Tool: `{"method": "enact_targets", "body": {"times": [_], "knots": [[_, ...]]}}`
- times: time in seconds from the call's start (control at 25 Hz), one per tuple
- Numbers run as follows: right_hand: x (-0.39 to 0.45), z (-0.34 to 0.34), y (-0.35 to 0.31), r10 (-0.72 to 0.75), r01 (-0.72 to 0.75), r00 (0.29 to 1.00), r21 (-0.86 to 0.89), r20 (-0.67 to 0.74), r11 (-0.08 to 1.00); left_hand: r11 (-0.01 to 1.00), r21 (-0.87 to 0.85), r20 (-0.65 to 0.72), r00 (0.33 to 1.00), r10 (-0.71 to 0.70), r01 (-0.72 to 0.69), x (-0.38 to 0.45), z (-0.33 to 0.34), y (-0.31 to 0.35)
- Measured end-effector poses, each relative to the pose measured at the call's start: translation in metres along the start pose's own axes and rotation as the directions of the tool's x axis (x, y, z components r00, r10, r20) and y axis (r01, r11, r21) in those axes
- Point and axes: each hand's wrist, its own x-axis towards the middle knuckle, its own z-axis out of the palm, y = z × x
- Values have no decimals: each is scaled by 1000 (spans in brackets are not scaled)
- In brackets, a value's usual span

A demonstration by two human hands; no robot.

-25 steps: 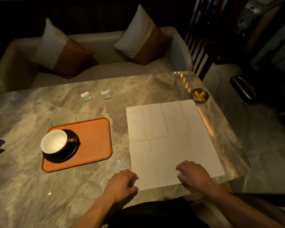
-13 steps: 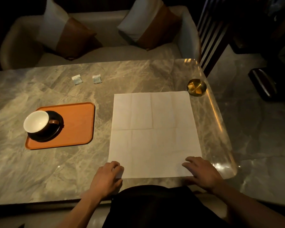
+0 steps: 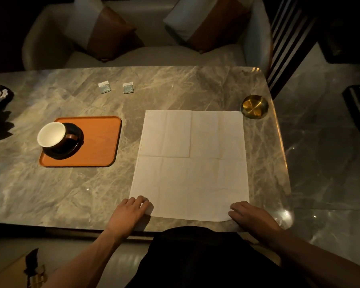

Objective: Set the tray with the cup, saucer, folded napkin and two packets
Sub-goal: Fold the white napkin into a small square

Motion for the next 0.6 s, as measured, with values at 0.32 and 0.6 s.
{"method": "enact_targets", "body": {"times": [0.32, 0.6], "knots": [[18, -6, -7, 192, -190, 974, 27, -118, 981, 976, -142, -37, 984, -172, 165, 5, 2, 4], [18, -3, -1, 374, -368, 927, 204, 9, 907, 990, -117, -75, 993, -92, 83, -5, 13, -11]]}}
